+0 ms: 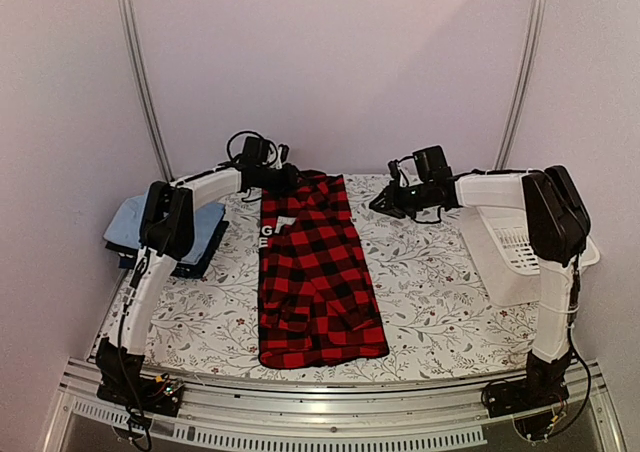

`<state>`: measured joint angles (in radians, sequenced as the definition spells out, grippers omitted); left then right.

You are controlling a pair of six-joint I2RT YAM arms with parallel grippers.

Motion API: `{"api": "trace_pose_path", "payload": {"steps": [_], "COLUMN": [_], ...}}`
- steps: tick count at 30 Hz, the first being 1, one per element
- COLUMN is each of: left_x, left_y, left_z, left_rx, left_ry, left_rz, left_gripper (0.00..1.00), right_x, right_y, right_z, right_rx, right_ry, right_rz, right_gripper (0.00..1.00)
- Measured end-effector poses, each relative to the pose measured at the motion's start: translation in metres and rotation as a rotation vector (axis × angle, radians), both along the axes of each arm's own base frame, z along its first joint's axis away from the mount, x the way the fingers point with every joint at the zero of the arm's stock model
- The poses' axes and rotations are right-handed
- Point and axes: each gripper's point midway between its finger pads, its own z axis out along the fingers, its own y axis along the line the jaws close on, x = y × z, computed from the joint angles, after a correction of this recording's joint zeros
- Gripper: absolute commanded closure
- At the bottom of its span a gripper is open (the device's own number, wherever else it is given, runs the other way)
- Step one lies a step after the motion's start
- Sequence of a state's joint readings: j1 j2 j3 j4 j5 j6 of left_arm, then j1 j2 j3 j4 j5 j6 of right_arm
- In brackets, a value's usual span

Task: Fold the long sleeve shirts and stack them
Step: Smooth out the rectangle-folded shirt at the center of the board, then pick up the rectangle-folded shirt from the center of the board.

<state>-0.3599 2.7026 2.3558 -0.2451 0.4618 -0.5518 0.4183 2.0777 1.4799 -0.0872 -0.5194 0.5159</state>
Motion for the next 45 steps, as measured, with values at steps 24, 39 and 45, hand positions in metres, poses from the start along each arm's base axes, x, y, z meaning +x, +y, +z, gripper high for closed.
{"api": "trace_pose_path", "payload": {"steps": [24, 39, 45], "left_x": [-0.291, -0.387, -0.398], "left_y": [0.004, 0.065, 0.073], "left_z": [0.021, -0.025, -0.035], "left_rx": [0.068, 0.132, 0.139], "left_ry": [0.269, 0.429, 0.462], "left_rz": [-0.113, 0.047, 0.063], "left_gripper": [0.75, 0.76, 0.69], "right_x": [-0.161, -0.237, -0.251], "right_y": [-0.002, -0.02, -0.02], "right_z": [-0.051, -0.05, -0.062], "right_rx": [-0.257, -0.136, -0.112], "right_ry": [0.136, 0.204, 0.247], "right_rz": [0.172, 0.144, 0.148], "right_gripper": [0.59, 0.51, 0.5]}}
